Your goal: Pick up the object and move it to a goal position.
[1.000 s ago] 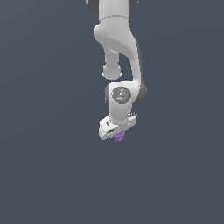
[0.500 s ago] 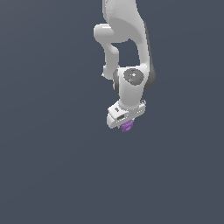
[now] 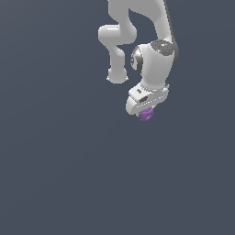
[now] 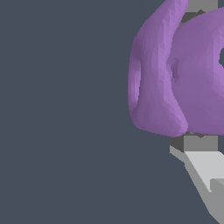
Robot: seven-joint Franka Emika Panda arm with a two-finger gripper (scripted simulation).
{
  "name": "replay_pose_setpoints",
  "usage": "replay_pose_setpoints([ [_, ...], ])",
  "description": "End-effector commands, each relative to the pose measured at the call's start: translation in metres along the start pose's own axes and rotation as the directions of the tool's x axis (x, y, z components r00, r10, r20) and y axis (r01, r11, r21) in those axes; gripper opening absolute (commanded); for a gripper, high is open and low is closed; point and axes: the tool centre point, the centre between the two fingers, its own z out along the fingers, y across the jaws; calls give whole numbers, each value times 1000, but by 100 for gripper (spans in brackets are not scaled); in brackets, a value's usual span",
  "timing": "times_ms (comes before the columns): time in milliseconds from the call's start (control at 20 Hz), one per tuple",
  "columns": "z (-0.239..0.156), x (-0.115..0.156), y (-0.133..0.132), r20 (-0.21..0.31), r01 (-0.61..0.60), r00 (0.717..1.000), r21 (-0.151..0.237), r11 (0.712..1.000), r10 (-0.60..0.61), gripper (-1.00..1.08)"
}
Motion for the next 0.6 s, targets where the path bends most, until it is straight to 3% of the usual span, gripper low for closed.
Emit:
replay_pose_setpoints([
  [0, -18, -4, -18, 0, -1, 1000, 0, 1000, 1, -100],
  [550, -67, -12, -66, 0, -1, 1000, 2, 1000, 1, -100],
])
